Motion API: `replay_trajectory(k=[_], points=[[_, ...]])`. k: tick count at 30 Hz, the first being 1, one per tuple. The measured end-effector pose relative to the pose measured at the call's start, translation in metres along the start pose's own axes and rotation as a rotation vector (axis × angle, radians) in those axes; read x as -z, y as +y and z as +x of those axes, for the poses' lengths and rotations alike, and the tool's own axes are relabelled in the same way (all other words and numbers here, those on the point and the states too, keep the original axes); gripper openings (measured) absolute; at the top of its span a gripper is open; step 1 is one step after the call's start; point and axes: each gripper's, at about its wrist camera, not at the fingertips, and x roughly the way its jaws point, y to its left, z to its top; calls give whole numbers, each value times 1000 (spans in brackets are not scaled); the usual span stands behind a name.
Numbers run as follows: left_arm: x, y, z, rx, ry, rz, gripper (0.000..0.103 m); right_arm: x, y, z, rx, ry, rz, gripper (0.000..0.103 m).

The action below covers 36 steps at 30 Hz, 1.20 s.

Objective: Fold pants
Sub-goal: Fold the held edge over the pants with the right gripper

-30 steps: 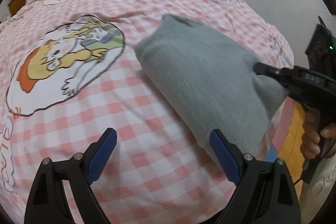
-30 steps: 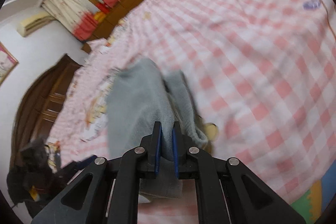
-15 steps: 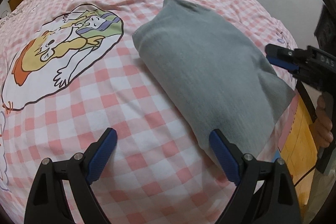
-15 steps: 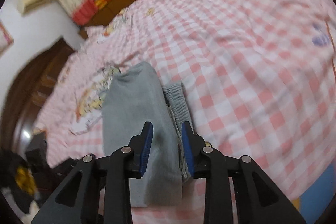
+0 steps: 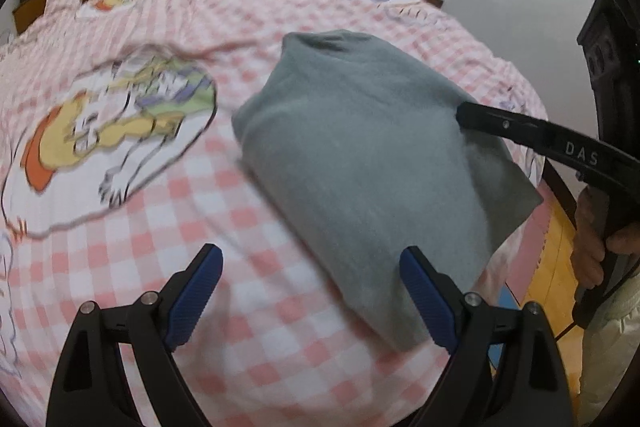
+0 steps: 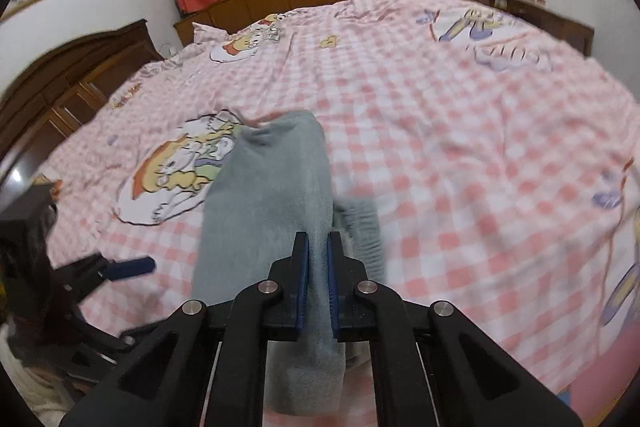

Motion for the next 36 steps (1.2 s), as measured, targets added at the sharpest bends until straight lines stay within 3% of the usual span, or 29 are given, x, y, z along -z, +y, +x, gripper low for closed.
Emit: replay_trajectory(k=[4, 5, 9, 13, 15, 18, 22, 25, 27, 33, 36], points=[[-13, -9, 10, 18, -12, 14, 92, 9, -12, 29, 36, 76, 10, 10], [-15, -12, 15, 26, -17, 21, 85, 13, -14, 37, 51, 88, 7, 10], [-14, -12, 39, 54, 34, 10, 75, 22, -29, 45, 57, 79, 48, 24], [-10, 0, 44, 99, 58, -65, 75, 17, -29, 17, 40, 49, 73, 24], [-13, 0, 40, 89, 45, -66, 75, 17, -19, -2, 9, 13, 35, 24], [-15, -3, 38, 57, 23, -52, 75, 24, -7, -5, -43, 42, -8, 24], [-11, -4, 46, 58, 41, -55, 77, 50, -9, 19, 32, 132, -68, 23], [-9, -2, 51, 79, 58, -71, 83, 66, -18, 26, 66, 128, -100, 32], [-8, 0, 49, 92, 60, -104, 83, 68, -22, 24, 61, 132, -76, 32], [-3, 3, 42, 90, 46, -140, 82, 45, -25, 3, -22, 78, 12, 34], [-6, 1, 48, 92, 54, -160, 83, 28, -19, 11, -9, 77, -20, 34]])
